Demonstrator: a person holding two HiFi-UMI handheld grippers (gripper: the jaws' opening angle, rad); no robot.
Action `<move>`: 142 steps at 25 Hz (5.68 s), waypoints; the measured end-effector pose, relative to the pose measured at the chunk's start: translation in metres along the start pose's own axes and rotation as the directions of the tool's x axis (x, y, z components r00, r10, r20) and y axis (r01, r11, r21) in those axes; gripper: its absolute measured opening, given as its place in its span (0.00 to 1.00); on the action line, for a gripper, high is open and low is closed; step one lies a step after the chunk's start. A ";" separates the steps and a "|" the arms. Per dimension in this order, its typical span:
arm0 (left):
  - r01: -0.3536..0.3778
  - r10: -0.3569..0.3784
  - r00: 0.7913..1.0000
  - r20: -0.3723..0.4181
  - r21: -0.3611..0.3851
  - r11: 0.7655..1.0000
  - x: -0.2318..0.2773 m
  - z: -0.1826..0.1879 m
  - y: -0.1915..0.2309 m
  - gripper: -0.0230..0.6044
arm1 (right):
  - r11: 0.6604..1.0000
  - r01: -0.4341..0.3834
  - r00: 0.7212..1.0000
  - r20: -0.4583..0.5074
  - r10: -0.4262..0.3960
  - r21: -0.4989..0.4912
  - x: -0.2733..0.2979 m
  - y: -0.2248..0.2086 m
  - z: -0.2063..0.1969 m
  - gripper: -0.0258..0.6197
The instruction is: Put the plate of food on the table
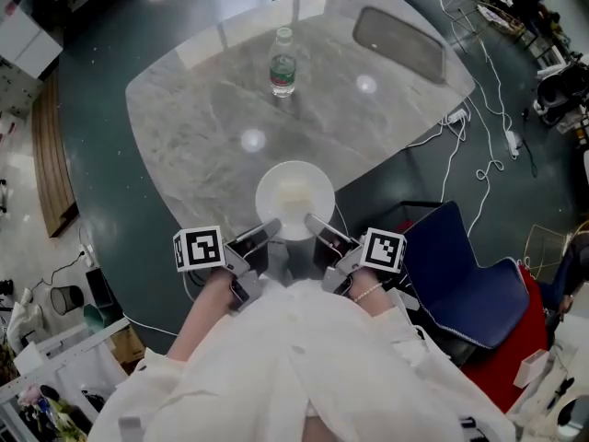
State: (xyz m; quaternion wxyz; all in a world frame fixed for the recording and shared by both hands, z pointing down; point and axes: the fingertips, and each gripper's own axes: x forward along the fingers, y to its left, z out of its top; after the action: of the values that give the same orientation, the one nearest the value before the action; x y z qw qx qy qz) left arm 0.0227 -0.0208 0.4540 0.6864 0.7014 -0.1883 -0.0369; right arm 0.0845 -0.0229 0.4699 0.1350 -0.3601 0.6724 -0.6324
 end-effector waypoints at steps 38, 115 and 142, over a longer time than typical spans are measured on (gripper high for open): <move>0.011 -0.006 0.998 0.057 -0.099 0.995 0.030 0.119 0.007 0.08 | 0.999 0.035 0.997 -0.064 -0.034 0.007 0.094 0.007 0.088 0.07; -0.336 0.341 0.939 -0.051 0.087 0.938 0.065 0.166 0.103 0.17 | 0.925 0.223 0.909 -0.276 -0.311 -0.307 0.164 -0.068 0.114 0.14; -0.369 0.379 0.922 -0.082 0.114 0.922 0.083 0.182 0.106 0.20 | 0.818 0.258 0.862 -0.259 -0.435 -0.515 0.172 -0.074 0.141 0.22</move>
State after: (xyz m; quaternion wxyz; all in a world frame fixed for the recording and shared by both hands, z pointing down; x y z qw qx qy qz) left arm 0.0205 -0.2186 0.5647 0.6551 0.6856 -0.2850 0.1400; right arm 0.0765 -0.2372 0.5637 -0.2016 -0.3760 0.7380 -0.5229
